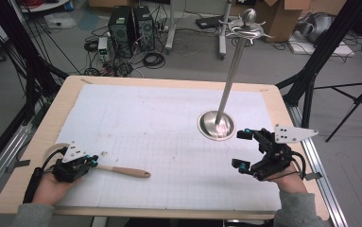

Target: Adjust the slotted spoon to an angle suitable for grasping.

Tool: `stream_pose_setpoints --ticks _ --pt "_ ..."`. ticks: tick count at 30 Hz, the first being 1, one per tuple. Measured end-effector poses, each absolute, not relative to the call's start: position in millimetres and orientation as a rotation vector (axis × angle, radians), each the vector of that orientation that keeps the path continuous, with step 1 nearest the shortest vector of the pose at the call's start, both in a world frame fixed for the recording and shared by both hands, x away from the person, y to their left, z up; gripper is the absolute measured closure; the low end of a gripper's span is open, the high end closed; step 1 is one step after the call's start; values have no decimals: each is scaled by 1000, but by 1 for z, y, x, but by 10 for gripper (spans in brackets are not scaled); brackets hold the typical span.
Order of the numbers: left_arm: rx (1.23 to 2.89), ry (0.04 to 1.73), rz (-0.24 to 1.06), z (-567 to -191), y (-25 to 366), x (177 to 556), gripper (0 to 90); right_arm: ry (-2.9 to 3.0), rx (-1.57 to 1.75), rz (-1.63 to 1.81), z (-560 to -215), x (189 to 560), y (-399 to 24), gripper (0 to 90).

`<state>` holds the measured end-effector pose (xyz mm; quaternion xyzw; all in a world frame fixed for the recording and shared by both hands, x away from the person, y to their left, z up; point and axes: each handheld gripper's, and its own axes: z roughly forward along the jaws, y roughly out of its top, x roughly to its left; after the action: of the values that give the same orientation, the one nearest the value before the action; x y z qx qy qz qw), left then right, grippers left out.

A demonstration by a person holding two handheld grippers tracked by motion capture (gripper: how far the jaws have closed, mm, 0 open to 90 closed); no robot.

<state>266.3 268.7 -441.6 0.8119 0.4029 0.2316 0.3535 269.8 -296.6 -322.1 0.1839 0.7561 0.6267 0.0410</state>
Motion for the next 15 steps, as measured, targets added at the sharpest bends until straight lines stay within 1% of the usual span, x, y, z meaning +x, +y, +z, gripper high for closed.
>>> stream_pose_setpoints --ticks 4,11,13,15 --pt "2088 1051 599 -442 272 257 896 2321 551 1917 -321 271 -294 18" --pt "2088 1048 605 -442 272 257 895 2339 548 1905 -321 271 -289 18" --pt "2083 1021 608 -441 270 256 895 2335 541 1905 -321 272 -289 17" --pt "2046 945 584 -433 265 253 895 2334 552 1909 -321 272 -290 18"
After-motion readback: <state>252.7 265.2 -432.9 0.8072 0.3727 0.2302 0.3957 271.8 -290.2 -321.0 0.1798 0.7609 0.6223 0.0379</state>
